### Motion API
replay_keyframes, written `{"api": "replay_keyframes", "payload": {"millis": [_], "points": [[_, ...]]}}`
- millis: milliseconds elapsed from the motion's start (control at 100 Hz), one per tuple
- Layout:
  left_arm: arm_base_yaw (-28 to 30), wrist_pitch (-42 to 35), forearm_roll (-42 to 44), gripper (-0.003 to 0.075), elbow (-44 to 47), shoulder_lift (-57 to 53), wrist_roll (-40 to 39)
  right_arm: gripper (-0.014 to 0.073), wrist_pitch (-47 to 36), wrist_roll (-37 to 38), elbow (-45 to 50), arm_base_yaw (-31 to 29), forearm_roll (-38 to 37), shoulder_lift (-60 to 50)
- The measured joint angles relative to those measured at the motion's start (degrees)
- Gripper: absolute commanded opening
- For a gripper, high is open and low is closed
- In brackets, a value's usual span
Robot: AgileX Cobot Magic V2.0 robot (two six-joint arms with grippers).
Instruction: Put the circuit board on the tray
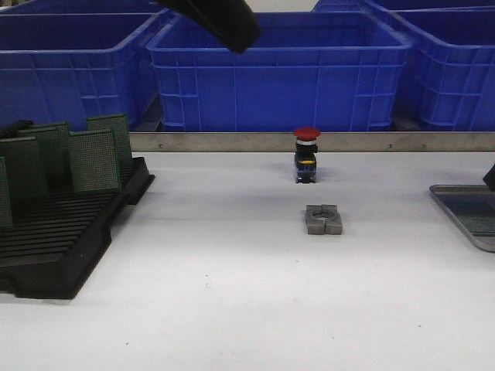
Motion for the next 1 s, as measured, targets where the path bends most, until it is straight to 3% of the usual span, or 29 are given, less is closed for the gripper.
{"api": "replay_keyframes", "payload": {"millis": [420, 1000], "points": [[7.4, 0.6, 25.4, 0.0536, -4.3, -1.8, 0.0, 0.0446, 0.0, 0.0, 0.0, 0.0, 0.0, 0.0], [9.0, -1.9, 37.2, 0.0536, -4.3, 6.9, 0.6, 0.0446, 0.0, 0.0, 0.0, 0.0, 0.0, 0.0]]}}
